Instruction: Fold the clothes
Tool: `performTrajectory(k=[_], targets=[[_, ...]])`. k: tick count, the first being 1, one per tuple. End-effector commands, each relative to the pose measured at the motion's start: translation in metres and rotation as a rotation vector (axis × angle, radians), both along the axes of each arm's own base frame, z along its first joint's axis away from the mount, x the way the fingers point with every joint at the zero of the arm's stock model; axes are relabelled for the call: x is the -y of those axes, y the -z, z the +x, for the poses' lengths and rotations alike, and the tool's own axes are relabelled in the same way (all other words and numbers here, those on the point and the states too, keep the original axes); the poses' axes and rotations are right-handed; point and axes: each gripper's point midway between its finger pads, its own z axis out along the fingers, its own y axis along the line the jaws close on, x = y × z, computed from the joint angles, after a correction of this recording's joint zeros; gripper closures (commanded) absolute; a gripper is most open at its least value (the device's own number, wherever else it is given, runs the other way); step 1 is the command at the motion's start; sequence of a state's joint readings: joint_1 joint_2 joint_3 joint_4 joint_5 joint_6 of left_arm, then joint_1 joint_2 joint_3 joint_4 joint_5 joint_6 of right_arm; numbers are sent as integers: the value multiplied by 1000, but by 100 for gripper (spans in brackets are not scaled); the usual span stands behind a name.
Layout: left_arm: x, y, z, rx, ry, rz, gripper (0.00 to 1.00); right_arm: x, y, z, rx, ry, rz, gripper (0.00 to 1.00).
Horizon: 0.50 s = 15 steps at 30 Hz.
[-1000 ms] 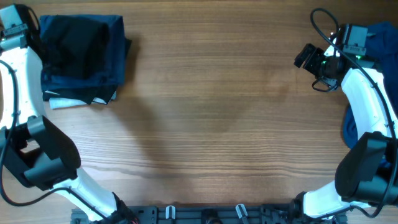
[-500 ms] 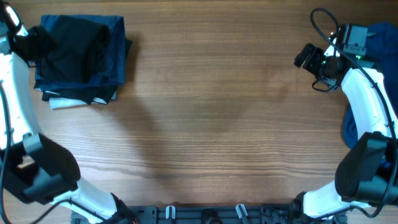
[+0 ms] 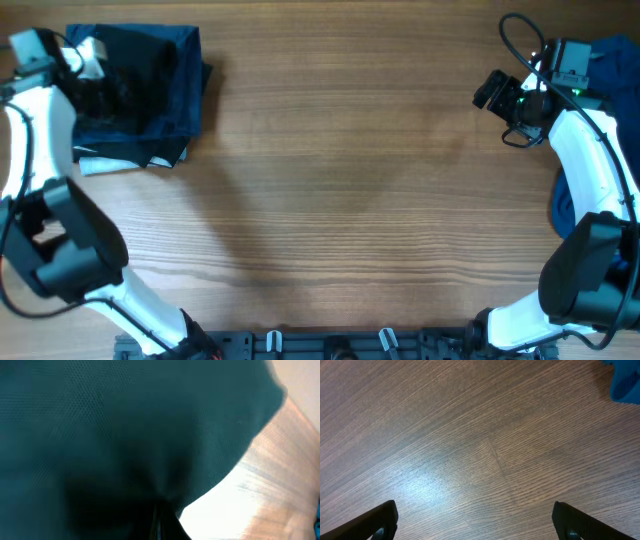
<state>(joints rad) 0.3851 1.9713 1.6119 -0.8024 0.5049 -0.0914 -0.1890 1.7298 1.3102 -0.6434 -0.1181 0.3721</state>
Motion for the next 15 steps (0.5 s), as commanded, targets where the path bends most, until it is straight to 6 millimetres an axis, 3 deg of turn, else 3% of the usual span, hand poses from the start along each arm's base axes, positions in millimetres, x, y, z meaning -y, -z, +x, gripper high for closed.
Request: performTrajectory(k=[1, 6, 9, 12, 15], targets=[[31, 52, -2, -37, 98, -111, 96, 4, -2, 1, 1, 9, -20, 1], [62, 90, -9, -53, 197, -206, 96, 4, -2, 1, 1, 9, -20, 1], [69, 94, -11, -58, 223, -207, 96, 4, -2, 1, 1, 9, -20, 0], [75, 81, -6, -8, 242, -260, 96, 4, -2, 1, 1, 9, -20, 0], [78, 42, 3, 113, 272, -351, 96, 4, -2, 1, 1, 9, -20, 1]])
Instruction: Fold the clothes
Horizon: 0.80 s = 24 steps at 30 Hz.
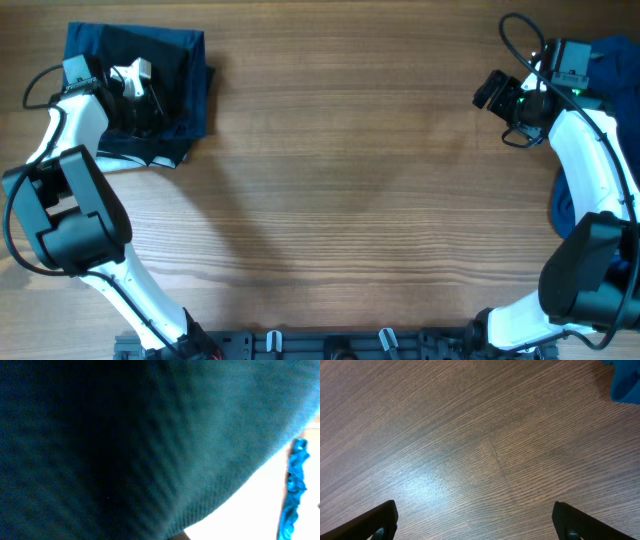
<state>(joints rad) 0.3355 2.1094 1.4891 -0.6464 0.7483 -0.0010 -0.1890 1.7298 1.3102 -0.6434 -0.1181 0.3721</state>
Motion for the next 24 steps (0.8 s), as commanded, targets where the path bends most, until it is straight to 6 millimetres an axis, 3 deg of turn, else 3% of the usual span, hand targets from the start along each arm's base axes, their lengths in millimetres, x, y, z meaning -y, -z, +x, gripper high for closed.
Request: performTrajectory(k=[1, 6, 10, 13, 17, 21, 23, 24], targets=[[16, -40, 4, 119, 61, -173, 96, 4, -2, 1, 1, 9, -20, 0], [-5, -129, 13, 276, 0, -167, 96, 4, -2, 1, 1, 9, -20, 1], [-4, -204, 5, 386, -82, -73, 96, 4, -2, 1, 1, 9, -20, 1], [6, -237, -1, 413, -174, 40, 91, 4, -2, 1, 1, 9, -20, 1], [51, -264, 2, 476, -189, 118, 77, 4, -2, 1, 1, 9, -20, 0], [91, -267, 14, 534, -134, 140, 33, 4, -2, 1, 1, 9, -20, 0], [105, -264, 16, 536, -116, 150, 0, 4, -2, 1, 1, 9, -20, 1], [115, -261, 15, 528, -96, 147, 0, 4, -2, 1, 1, 9, -20, 0]])
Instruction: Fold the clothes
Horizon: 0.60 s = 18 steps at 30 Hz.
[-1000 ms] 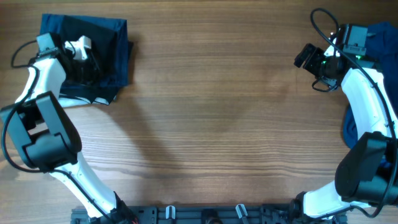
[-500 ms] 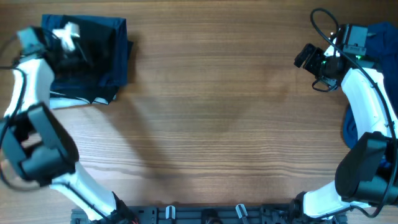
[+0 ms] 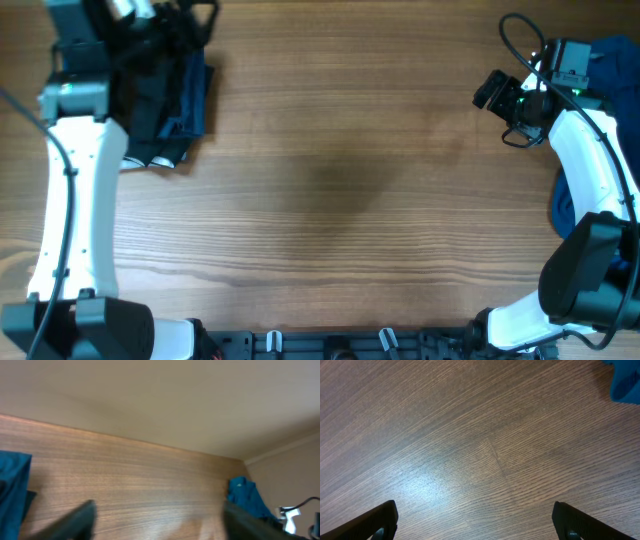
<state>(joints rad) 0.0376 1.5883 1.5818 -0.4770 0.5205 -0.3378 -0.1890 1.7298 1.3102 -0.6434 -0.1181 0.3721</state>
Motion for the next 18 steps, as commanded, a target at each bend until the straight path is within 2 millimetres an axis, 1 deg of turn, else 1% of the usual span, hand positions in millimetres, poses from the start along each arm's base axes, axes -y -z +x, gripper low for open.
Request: performTrajectory(k=[1, 3, 6, 9, 18], targets=[[17, 19, 6, -45, -24, 32, 0, 4, -2, 1, 1, 9, -20, 0], [30, 24, 0, -73, 4, 34, 0, 4, -2, 1, 1, 9, -20, 1], [41, 32, -7, -113, 28, 37, 0, 4, -2, 1, 1, 9, -20, 0], [43, 36, -11, -135, 34, 39, 0, 4, -2, 1, 1, 9, -20, 1], [43, 37, -11, -135, 34, 39, 0, 4, -2, 1, 1, 9, -20, 0]])
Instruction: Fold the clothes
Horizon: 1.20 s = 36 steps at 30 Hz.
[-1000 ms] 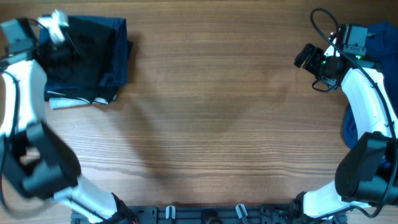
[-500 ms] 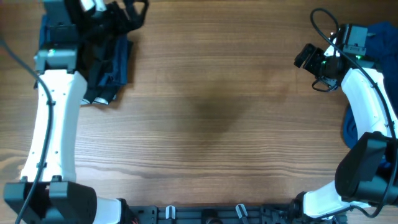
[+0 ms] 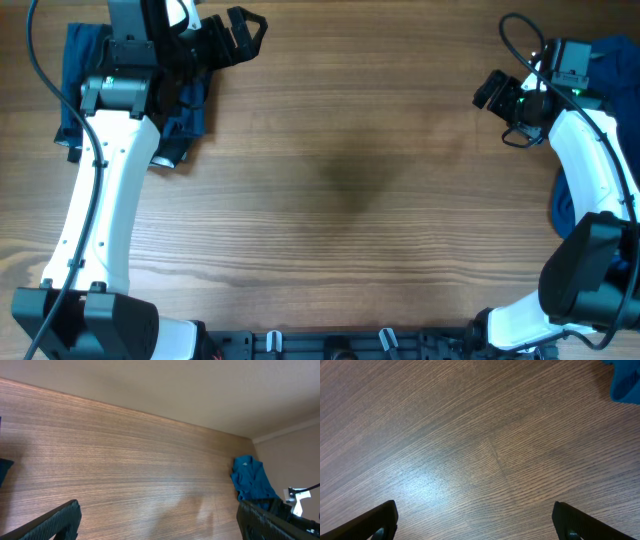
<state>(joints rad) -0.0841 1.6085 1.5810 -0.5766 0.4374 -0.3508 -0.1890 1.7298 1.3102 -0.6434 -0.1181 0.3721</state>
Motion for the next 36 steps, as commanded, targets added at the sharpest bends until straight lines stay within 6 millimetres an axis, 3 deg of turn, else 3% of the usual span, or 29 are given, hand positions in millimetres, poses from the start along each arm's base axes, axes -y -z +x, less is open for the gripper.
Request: performTrajectory(k=[1, 7, 10, 13, 19, 25, 30, 33, 36], targets=[[-1, 5, 2, -9, -11, 4, 0, 4, -2, 1, 1, 9, -20, 0], [-1, 5, 2, -9, -11, 4, 0, 4, -2, 1, 1, 9, -20, 0], [-1, 5, 2, -9, -11, 4, 0, 4, -17, 0, 38, 8, -27, 1], [-1, 5, 2, -9, -11, 4, 0, 0, -52, -2, 122, 1, -42, 1], [-1, 5, 2, -9, -11, 4, 0, -21, -146, -24, 357, -38, -77, 0], [-1, 4, 2, -9, -11, 4, 0, -56, -254, -83, 663, -103, -114, 1], [-1, 5, 2, -9, -11, 4, 0, -66, -315, -144, 866, -82, -172, 1], [-1, 5, 2, -9, -11, 4, 0, -71, -333, -181, 962, -83, -173, 0], [-1, 5, 2, -9, -11, 4, 0, -74, -326, -214, 1023, -106, -151, 0]])
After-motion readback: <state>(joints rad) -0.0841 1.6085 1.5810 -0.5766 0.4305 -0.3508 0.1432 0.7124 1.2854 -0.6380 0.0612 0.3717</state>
